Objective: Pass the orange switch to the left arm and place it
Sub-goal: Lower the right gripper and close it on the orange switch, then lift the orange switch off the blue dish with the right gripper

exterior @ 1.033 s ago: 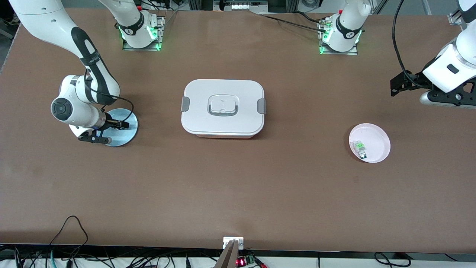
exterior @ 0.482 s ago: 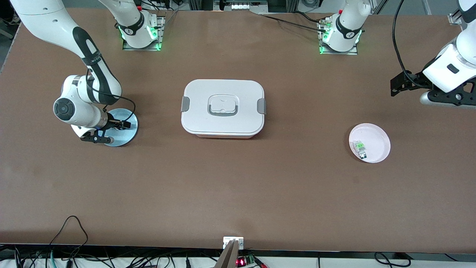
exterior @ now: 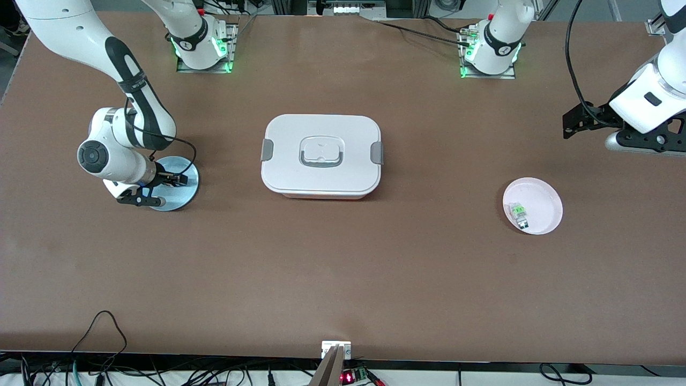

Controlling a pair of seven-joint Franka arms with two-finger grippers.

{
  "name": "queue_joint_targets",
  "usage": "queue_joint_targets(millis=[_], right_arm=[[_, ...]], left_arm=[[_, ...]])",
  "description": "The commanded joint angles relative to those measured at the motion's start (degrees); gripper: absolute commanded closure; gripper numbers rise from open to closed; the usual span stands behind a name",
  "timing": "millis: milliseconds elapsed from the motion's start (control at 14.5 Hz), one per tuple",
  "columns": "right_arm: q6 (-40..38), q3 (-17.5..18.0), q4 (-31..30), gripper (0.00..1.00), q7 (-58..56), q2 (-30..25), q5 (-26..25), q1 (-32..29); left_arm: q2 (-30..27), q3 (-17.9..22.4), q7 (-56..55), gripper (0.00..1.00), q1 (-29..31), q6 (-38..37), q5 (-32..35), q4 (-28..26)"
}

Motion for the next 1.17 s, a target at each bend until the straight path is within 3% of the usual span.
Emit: queue_joint_targets(millis=[0,344,689,1102], right_arm=[[0.5,0.5,-0.3,0.64,-3.0,0.4,0.4,-0.4],[-2.2,1.3,0.8,0.67,-6.0,-3.4,0.4,-0.4],[-19.4,1.6,12.8,0.69,-8.8,-6.5,0.4,-0.4],[-22.6,1.8,19.8,0.7,-24.9,-11.5,0.6,-0.5]], left_arm=[[1.0,0.0,0.0,0.0,0.0,-1.1,0.5,2.0],[1.0,0.1,0.1,0.0,0.0,-1.1,0.6,2.0],[1.0,0.1,0.1,0.0,0.1,-1.1,0.6,2.0],[1.3,0.0,0.0,0.0,0.0,-1.4,0.3,1.9]])
